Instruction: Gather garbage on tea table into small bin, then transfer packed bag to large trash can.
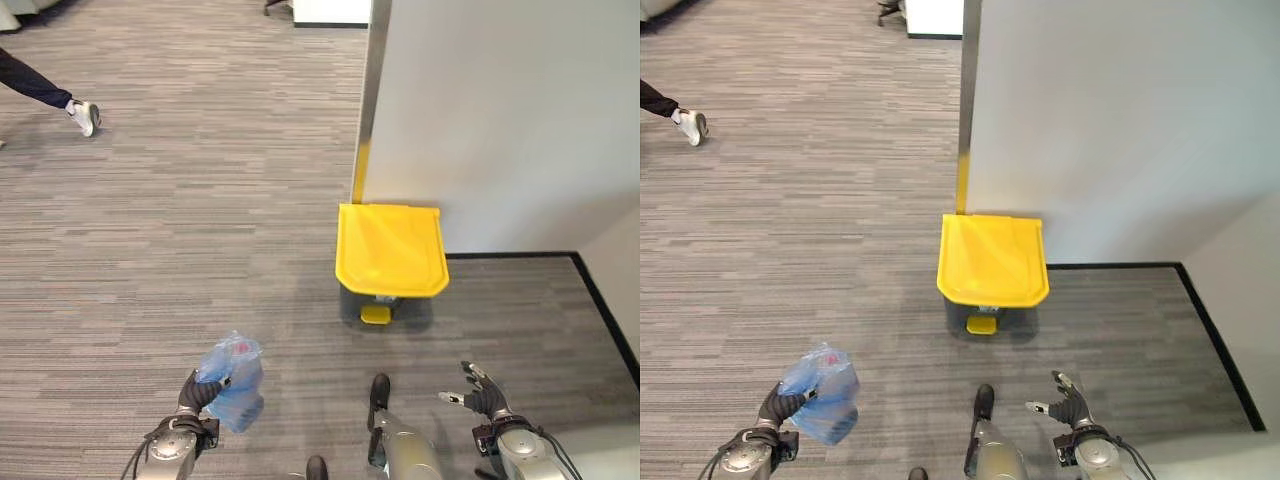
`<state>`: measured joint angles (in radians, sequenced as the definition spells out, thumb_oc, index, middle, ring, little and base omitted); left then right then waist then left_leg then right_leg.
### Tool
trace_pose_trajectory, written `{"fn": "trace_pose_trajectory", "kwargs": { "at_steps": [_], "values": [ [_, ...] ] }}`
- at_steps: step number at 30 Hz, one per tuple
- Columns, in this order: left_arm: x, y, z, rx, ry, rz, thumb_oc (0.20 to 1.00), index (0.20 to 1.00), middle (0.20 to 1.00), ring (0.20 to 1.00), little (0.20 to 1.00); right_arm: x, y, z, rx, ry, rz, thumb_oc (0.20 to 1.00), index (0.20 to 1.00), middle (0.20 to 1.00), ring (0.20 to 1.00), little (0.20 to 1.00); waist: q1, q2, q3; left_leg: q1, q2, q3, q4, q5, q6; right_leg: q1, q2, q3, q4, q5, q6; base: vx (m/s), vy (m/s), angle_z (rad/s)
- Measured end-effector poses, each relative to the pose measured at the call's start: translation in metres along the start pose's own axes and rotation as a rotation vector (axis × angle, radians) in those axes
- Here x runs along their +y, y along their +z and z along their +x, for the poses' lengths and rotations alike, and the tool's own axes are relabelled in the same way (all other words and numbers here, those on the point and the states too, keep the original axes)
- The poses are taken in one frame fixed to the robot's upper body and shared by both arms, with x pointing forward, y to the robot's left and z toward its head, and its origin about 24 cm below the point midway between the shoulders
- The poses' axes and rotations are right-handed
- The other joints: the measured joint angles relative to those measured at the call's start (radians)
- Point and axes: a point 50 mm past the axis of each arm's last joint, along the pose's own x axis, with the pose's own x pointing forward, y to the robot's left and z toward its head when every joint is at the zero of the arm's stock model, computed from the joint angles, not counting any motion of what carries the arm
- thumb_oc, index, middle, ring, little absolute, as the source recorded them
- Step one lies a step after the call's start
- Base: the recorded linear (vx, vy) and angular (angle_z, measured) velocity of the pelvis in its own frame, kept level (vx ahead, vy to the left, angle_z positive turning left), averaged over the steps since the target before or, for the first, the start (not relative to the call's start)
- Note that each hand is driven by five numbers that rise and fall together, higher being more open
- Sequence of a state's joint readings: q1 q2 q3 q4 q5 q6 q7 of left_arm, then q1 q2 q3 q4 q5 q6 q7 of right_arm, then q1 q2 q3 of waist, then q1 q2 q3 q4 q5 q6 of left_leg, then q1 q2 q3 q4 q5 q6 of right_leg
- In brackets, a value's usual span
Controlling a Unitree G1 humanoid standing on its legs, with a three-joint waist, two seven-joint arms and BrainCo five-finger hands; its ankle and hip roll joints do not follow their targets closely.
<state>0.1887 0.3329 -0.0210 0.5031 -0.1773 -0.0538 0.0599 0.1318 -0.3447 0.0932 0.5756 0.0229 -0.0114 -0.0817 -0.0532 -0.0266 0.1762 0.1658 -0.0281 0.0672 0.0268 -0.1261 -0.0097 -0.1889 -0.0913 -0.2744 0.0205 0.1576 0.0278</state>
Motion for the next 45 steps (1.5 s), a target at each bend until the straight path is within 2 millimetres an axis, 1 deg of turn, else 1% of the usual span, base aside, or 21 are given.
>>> {"fn": "trace_pose_trajectory", "kwargs": {
  "at_steps": [1,2,4,5,7,8,9,11,13,14,16,17,18,20,25,32,34,39,42,44,45],
  "values": [
    [0.0,-0.001,-0.001,0.004,-0.007,0.003,0.2,0.2,0.2,0.2,0.2,-0.003,0.004,0.001,-0.014,-0.009,0.003,1.0,1.0,1.0,1.0,1.0,0.007,-0.004,-0.003,-0.017,0.011,0.002,0.051,0.0,-0.003,0.023,0.014,-0.003,-0.022,0.006,-0.012,0.12,-0.146,0.09],
    [-0.001,-0.002,-0.001,0.006,-0.013,0.003,0.2,0.2,0.2,0.2,0.2,-0.008,0.011,0.004,-0.039,-0.026,0.007,1.0,1.0,1.0,1.0,1.0,0.011,-0.006,-0.003,-0.036,0.021,0.003,0.115,-0.004,-0.01,0.047,0.028,-0.003,-0.045,0.013,-0.042,0.15,-0.144,-0.09],
    [-0.003,0.0,-0.001,0.002,-0.024,0.003,0.2,0.2,0.2,0.2,0.2,-0.016,0.025,0.008,-0.084,-0.047,0.017,1.0,1.0,1.0,1.0,1.0,0.009,-0.008,-0.003,-0.095,0.049,0.0,0.266,-0.04,-0.055,0.079,0.051,0.006,-0.052,0.0,-0.095,0.1,-0.075,-0.16],
    [-0.004,0.001,0.0,-0.004,-0.029,0.002,0.2,0.2,0.2,0.2,0.2,-0.018,0.027,0.008,-0.095,-0.051,0.011,1.0,1.0,1.0,1.0,1.0,0.009,-0.012,-0.003,-0.112,0.06,0.0,0.285,-0.044,-0.063,0.09,0.06,0.008,-0.056,-0.014,-0.102,0.08,-0.036,-0.09],
    [-0.005,0.011,0.003,-0.039,-0.036,0.003,0.2,0.2,0.2,0.2,0.2,-0.021,0.03,0.009,-0.1,-0.06,0.018,1.0,1.0,1.0,1.0,1.0,0.007,-0.025,0.002,-0.158,0.075,-0.001,0.289,-0.048,-0.071,0.105,0.072,0.011,-0.067,-0.023,-0.115,0.11,-0.013,-0.08],
    [-0.007,0.02,0.007,-0.067,-0.043,0.003,0.2,0.2,0.2,0.2,0.2,-0.021,0.03,0.01,-0.101,-0.067,0.027,1.0,1.0,1.0,1.0,1.0,0.007,-0.055,0.015,-0.212,0.064,0.002,0.218,-0.045,-0.072,0.125,0.071,0.021,-0.099,-0.021,-0.118,0.06,0.048,-0.27],
    [-0.007,0.021,0.008,-0.071,-0.043,0.003,0.2,0.2,0.2,0.2,0.2,-0.02,0.031,0.01,-0.103,-0.066,0.027,1.0,1.0,1.0,1.0,1.0,0.009,-0.064,0.021,-0.232,0.064,0.0,0.156,-0.037,-0.07,0.132,0.072,0.022,-0.1,-0.021,-0.117,0.03,0.066,-0.27],
    [-0.007,0.022,0.008,-0.07,-0.044,0.003,0.2,0.2,0.2,0.2,0.2,-0.02,0.027,0.009,-0.089,-0.071,0.029,1.0,1.0,1.0,1.0,1.0,0.003,-0.065,0.022,-0.288,0.072,0.007,0.103,0.005,-0.084,0.147,0.077,0.018,-0.1,-0.03,-0.105,0.03,0.073,-0.2],
    [-0.007,0.021,0.008,-0.069,-0.044,0.003,0.2,0.2,0.2,0.2,0.2,-0.021,0.022,0.008,-0.072,-0.073,0.027,1.0,1.0,1.0,1.0,1.0,0.003,-0.062,0.023,-0.308,0.087,0.028,0.088,0.068,-0.078,0.161,0.087,0.021,-0.101,-0.036,-0.106,0.07,0.108,-0.27],
    [-0.007,0.018,0.007,-0.06,-0.043,0.003,0.2,0.2,0.2,0.2,0.2,-0.02,0.02,0.008,-0.061,-0.073,0.028,1.0,1.0,1.0,1.0,1.0,0.003,-0.053,0.021,-0.304,0.096,0.032,0.085,0.094,-0.073,0.173,0.095,0.028,-0.102,-0.053,-0.088,0.06,0.075,-0.24],
    [-0.007,0.014,0.005,-0.047,-0.043,0.0,0.2,0.2,0.2,0.2,0.2,-0.021,0.011,0.005,-0.033,-0.075,0.024,1.0,1.0,1.0,1.0,1.0,0.0,-0.025,0.011,-0.275,0.104,0.026,0.045,0.141,-0.068,0.187,0.113,0.03,-0.102,-0.06,-0.082,0.05,0.075,-0.09],
    [-0.008,0.015,0.005,-0.051,-0.044,-0.002,0.2,0.2,0.2,0.2,0.2,-0.021,0.006,0.004,-0.013,-0.075,0.024,1.0,1.0,1.0,1.0,1.0,-0.006,-0.012,0.005,-0.257,0.102,0.026,0.011,0.169,-0.052,0.186,0.12,0.03,-0.102,-0.062,-0.071,0.07,0.135,0.06],
    [-0.007,0.016,0.006,-0.053,-0.04,-0.002,0.2,0.2,0.2,0.2,0.2,-0.017,0.003,0.003,-0.005,-0.067,0.03,1.0,1.0,1.0,1.0,1.0,-0.006,-0.017,0.004,-0.234,0.091,0.031,-0.04,0.205,-0.031,0.187,0.111,0.035,-0.1,-0.063,-0.054,0.06,0.129,0.07],
    [-0.005,0.013,0.004,-0.045,-0.038,0.002,0.2,0.2,0.2,0.2,0.2,-0.016,0.005,0.004,-0.008,-0.065,0.034,1.0,1.0,1.0,1.0,1.0,-0.008,-0.018,0.0,-0.188,0.061,0.06,-0.108,0.22,-0.009,0.192,0.082,0.06,-0.096,-0.061,-0.02,0.06,0.115,-0.16],
    [0.006,0.007,0.0,-0.024,-0.018,0.031,0.2,0.2,0.2,0.2,0.2,-0.015,0.001,0.002,0.001,-0.058,0.034,1.0,1.0,1.0,1.0,1.0,-0.004,-0.016,-0.02,-0.171,0.018,0.08,-0.107,0.207,0.009,0.203,0.036,0.083,-0.097,-0.063,0.026,0.03,0.059,-0.07],
    [0.012,-0.004,-0.006,0.007,0.009,0.029,0.2,0.2,0.2,0.2,0.2,-0.015,0.005,0.004,-0.009,-0.054,0.032,1.0,1.0,1.0,1.0,1.0,0.032,-0.025,-0.021,-0.147,0.008,0.107,-0.107,0.204,0.031,0.216,0.029,0.111,-0.098,-0.067,0.042,0.02,0.071,-0.12],
    [0.013,-0.004,-0.006,0.007,0.014,0.029,0.2,0.2,0.2,0.2,0.2,-0.014,0.006,0.004,-0.01,-0.053,0.032,1.0,1.0,1.0,1.0,1.0,0.037,-0.033,-0.018,-0.148,0.007,0.108,-0.106,0.189,0.023,0.202,0.03,0.118,-0.091,-0.068,0.043,0.01,0.123,-0.09],
    [0.016,-0.002,-0.006,0.004,0.025,0.037,0.2,0.2,0.2,0.2,0.2,-0.013,0.015,0.008,-0.037,-0.05,0.037,1.0,1.0,1.0,1.0,1.0,0.046,-0.055,0.001,-0.169,0.0,0.113,-0.086,0.181,0.036,0.157,0.022,0.142,-0.041,-0.079,0.05,0.01,0.126,-0.11],
    [0.017,0.002,-0.003,-0.008,0.027,0.037,0.2,0.2,0.2,0.2,0.2,-0.009,0.014,0.008,-0.032,-0.044,0.046,1.0,1.0,1.0,1.0,1.0,0.046,-0.055,0.011,-0.166,-0.014,0.111,-0.08,0.166,0.058,0.129,0.003,0.144,0.037,-0.117,0.065,0.11,0.116,0.02],
    [0.017,0.008,0.0,-0.026,0.026,0.036,0.2,0.2,0.2,0.2,0.2,-0.01,0.016,0.008,-0.039,-0.045,0.045,1.0,1.0,1.0,1.0,1.0,0.038,-0.04,0.032,-0.147,-0.02,0.094,-0.081,0.165,0.081,0.07,-0.022,0.137,0.203,-0.162,0.082,0.13,0.015,0.1],
    [0.016,0.014,0.003,-0.043,0.026,0.033,0.2,0.2,0.2,0.2,0.2,-0.009,0.014,0.007,-0.035,-0.044,0.044,1.0,1.0,1.0,1.0,1.0,0.03,-0.029,0.04,-0.14,-0.023,0.08,-0.086,0.156,0.094,0.018,-0.031,0.132,0.286,-0.211,0.098,0.16,0.003,0.12]
  ]
}}
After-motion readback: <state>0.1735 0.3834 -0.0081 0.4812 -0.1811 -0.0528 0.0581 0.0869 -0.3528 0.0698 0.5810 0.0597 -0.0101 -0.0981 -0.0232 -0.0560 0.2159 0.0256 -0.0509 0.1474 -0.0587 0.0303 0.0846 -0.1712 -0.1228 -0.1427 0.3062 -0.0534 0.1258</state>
